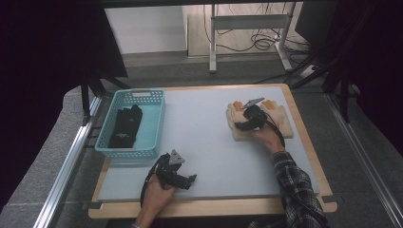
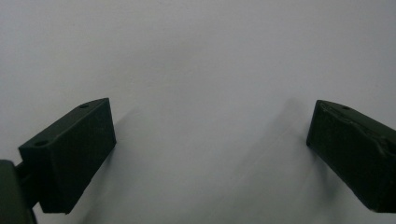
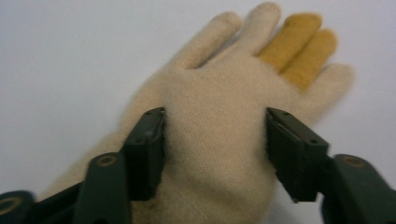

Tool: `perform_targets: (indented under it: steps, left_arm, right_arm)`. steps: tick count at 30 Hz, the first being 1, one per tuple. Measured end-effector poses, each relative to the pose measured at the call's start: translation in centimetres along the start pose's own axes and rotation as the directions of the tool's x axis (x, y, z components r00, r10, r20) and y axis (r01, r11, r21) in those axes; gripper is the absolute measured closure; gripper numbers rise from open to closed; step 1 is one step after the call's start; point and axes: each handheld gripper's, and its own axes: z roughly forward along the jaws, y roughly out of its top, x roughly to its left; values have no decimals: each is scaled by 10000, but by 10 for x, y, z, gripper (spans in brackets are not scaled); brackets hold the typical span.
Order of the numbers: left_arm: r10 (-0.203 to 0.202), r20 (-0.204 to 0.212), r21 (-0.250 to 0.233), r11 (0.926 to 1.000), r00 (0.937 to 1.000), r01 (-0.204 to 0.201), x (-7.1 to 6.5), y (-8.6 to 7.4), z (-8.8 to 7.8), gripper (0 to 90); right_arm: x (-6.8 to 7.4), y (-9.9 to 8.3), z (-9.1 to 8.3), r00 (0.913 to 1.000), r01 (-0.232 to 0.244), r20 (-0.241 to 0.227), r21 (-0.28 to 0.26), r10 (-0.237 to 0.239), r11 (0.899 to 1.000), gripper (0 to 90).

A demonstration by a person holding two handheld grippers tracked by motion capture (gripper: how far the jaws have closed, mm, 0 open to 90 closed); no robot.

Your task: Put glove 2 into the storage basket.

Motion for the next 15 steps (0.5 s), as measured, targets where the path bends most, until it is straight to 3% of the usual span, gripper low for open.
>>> perform_targets:
  steps: [3,9,15]
  left_arm:
    - [0,-1,0,10000,10000,0,0,0,0,14]
    - [-1,1,1,10000,10000,1,0,0,0,14]
    - [-2,3,3,10000,10000,2,0,0,0,14]
  right_arm:
    - [-5,-3,0,9962,-814,-315,-90,811,9966,488]
    - [0,-3,-5,9937,-1117,-138,-15,1117,9937,563]
    - [9,1,-21,9921,-1252,-85,-470,1250,9910,564]
